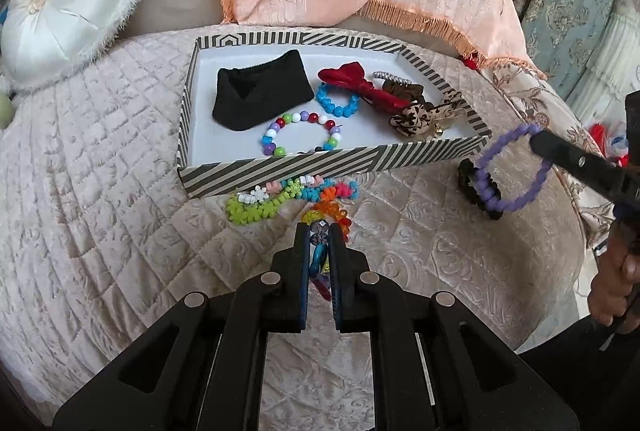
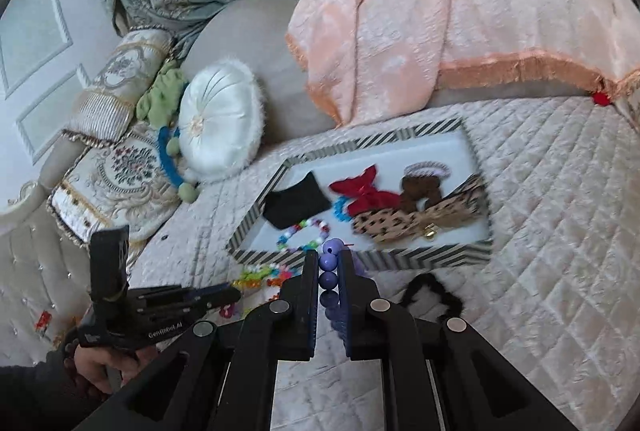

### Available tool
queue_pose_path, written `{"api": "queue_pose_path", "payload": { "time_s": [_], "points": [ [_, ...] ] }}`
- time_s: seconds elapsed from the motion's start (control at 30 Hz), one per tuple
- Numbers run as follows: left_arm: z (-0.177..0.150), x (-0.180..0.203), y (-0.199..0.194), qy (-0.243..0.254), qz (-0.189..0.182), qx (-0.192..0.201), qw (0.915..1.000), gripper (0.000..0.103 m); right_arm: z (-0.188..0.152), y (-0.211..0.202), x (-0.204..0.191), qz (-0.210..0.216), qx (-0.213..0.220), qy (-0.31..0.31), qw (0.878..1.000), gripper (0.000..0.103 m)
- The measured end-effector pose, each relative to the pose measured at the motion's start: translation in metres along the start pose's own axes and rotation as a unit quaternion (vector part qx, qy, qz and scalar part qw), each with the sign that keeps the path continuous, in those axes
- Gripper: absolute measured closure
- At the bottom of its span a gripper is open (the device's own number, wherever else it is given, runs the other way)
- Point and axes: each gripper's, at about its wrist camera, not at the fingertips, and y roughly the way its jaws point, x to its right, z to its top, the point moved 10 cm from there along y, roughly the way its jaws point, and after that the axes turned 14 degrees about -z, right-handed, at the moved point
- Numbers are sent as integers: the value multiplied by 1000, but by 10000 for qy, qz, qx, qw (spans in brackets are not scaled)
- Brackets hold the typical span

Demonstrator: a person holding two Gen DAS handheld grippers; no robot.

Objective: Organize jewelry
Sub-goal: 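Lift the orange crystal strand with the left tool while the right tool lifts the purple bracelet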

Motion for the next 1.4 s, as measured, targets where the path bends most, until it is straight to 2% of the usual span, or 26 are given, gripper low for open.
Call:
{"api": "queue_pose_path", "payload": {
  "time_s": [0.13,0.27,0.33,0.47,0.67,0.87,1.1,1.4],
  "points": [
    [-3,-5,3,-72,142,-85,9998,96,-13,15,-9,-70,-277,-167,9995,94],
    [-4,-16,7,-136,373,-141,9991,95,-40,46,21,-826,-1012,-48,9914,94],
    [-6,-22,8,-177,504,-176,9984,95,-48,52,32,-1076,-1198,-59,9869,94],
    [-8,-35,9,-138,925,-252,9953,95,-56,57,34,-1313,-1309,-293,9822,94],
    [-15,-49,12,-241,1170,-427,9919,95,-66,67,30,-1348,-1456,-507,9788,94],
    [-16,-49,15,-96,1322,-444,9902,95,-71,67,28,-1349,-1485,-588,9779,94],
    [-16,-48,17,-64,1355,-442,9898,95,-71,68,25,-1360,-1465,-621,9778,94],
    [-16,-49,16,-71,1367,-438,9896,95,-58,57,2,-977,-1060,-835,9860,94]
  ]
}}
